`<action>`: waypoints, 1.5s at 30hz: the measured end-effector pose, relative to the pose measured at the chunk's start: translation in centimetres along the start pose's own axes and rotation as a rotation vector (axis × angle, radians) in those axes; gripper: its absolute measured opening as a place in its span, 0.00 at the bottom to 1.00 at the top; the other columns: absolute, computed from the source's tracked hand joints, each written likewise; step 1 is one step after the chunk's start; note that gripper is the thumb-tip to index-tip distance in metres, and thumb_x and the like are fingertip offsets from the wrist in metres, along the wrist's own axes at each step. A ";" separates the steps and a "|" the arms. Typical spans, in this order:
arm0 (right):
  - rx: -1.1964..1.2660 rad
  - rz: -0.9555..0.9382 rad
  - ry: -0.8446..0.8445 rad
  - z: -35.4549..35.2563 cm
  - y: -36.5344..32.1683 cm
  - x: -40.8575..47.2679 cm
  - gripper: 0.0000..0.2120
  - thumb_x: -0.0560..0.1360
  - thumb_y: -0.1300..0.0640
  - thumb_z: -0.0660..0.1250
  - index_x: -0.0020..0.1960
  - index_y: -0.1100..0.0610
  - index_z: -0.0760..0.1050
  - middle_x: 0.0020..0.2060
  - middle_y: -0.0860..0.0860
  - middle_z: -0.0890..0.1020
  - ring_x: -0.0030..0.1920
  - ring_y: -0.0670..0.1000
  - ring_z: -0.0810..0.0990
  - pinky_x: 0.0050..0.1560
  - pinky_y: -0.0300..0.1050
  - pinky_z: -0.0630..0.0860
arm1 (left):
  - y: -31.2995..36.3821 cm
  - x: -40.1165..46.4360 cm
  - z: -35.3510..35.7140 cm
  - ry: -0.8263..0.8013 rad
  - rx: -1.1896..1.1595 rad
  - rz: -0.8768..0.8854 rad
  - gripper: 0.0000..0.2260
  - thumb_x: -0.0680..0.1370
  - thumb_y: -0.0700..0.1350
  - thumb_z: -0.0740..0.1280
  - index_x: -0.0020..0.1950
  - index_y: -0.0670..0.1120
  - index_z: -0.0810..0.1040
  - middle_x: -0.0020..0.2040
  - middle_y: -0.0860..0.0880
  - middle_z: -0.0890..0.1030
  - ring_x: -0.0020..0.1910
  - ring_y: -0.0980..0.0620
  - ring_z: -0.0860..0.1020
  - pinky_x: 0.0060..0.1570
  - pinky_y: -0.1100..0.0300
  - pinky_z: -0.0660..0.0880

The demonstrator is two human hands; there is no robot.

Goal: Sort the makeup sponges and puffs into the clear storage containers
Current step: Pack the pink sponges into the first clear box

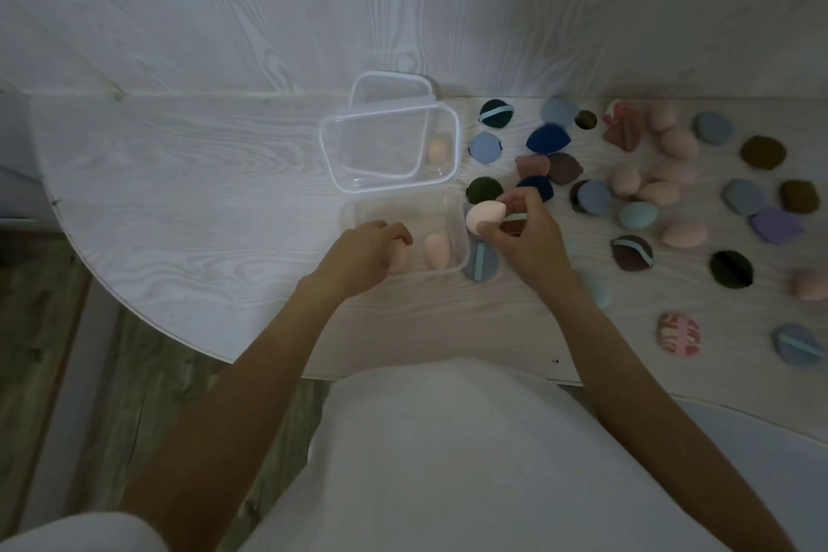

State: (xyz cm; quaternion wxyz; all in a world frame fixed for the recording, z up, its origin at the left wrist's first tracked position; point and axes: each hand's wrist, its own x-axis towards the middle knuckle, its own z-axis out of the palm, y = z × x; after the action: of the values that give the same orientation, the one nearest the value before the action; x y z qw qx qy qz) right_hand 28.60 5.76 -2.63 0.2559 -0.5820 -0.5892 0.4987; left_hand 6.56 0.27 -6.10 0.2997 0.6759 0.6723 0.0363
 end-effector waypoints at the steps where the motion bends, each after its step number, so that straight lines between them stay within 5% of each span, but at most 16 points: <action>1: 0.002 -0.001 -0.007 0.1 0.1 0.0 0.16 0.72 0.60 0.71 0.55 0.55 0.67 0.48 0.46 0.73 0.41 0.39 0.75 0.36 0.22 0.71 | -0.2 -0.2 0.1 0.005 -0.010 -0.003 0.18 0.73 0.35 0.62 0.60 0.51 0.76 0.56 0.48 0.77 0.49 0.46 0.78 0.47 0.55 0.74; 9: 0.012 -0.047 -0.021 0.2 0.0 0.2 0.17 0.71 0.62 0.71 0.57 0.60 0.69 0.49 0.48 0.73 0.41 0.41 0.75 0.37 0.24 0.72 | -0.4 -2.7 0.1 -0.038 -0.061 0.054 0.16 0.76 0.53 0.66 0.62 0.52 0.76 0.64 0.53 0.74 0.57 0.52 0.76 0.56 0.57 0.72; 13: -0.032 -0.089 -0.086 0.9 -0.1 0.3 0.16 0.71 0.61 0.71 0.55 0.60 0.70 0.49 0.49 0.76 0.46 0.48 0.79 0.44 0.37 0.77 | -0.2 -3.3 0.8 0.021 0.055 0.064 0.16 0.73 0.51 0.71 0.58 0.49 0.76 0.59 0.51 0.75 0.50 0.48 0.77 0.45 0.57 0.73; 20: -0.593 -0.441 -0.257 6.6 -1.2 1.0 0.09 0.72 0.60 0.68 0.48 0.60 0.70 0.48 0.55 0.76 0.43 0.55 0.77 0.38 0.51 0.74 | -0.2 -3.6 1.6 0.150 0.049 0.051 0.13 0.71 0.45 0.73 0.52 0.42 0.78 0.48 0.44 0.79 0.42 0.43 0.79 0.39 0.59 0.68; 26: -1.075 -0.503 -0.455 8.6 -0.9 1.8 0.10 0.74 0.67 0.60 0.54 0.61 0.70 0.50 0.59 0.75 0.47 0.60 0.77 0.38 0.46 0.66 | -0.1 -3.8 2.0 0.196 0.034 -0.022 0.13 0.70 0.46 0.74 0.49 0.40 0.80 0.48 0.43 0.80 0.42 0.42 0.79 0.41 0.57 0.70; 32: -0.825 -0.442 -0.673 7.4 -0.3 2.2 0.12 0.73 0.66 0.65 0.52 0.55 0.81 0.47 0.52 0.82 0.47 0.52 0.79 0.44 0.43 0.74 | -0.1 -3.6 2.0 0.163 0.003 0.007 0.16 0.70 0.46 0.73 0.53 0.42 0.77 0.52 0.44 0.78 0.45 0.43 0.78 0.40 0.56 0.70; 36: -0.648 -0.321 -0.568 5.5 0.0 2.9 0.08 0.74 0.64 0.65 0.51 0.55 0.74 0.43 0.49 0.78 0.41 0.48 0.79 0.39 0.41 0.77 | 0.0 -3.4 1.9 0.095 0.012 0.039 0.20 0.74 0.46 0.69 0.65 0.46 0.70 0.61 0.47 0.76 0.55 0.45 0.74 0.50 0.53 0.73; 40: -1.052 -0.507 -0.540 4.6 0.4 4.1 0.10 0.73 0.59 0.66 0.52 0.49 0.76 0.50 0.49 0.78 0.49 0.52 0.75 0.49 0.53 0.76 | 0.4 -3.2 1.6 0.036 0.070 0.049 0.20 0.77 0.47 0.66 0.68 0.52 0.69 0.64 0.51 0.73 0.59 0.47 0.71 0.53 0.56 0.70; 45: -1.389 -0.591 -0.593 5.6 0.0 4.2 0.07 0.70 0.48 0.68 0.44 0.51 0.74 0.45 0.50 0.77 0.51 0.55 0.71 0.55 0.53 0.69 | 0.5 -3.1 1.4 0.021 0.078 0.025 0.19 0.77 0.48 0.65 0.68 0.54 0.70 0.65 0.52 0.71 0.60 0.49 0.70 0.52 0.56 0.71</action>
State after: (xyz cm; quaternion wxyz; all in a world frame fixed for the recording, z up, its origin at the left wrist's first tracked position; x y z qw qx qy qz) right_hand 22.81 8.11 -5.94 -0.2094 -0.2719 -0.9370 0.0646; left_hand 7.37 -3.08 -5.95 0.2656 0.6949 0.6679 0.0210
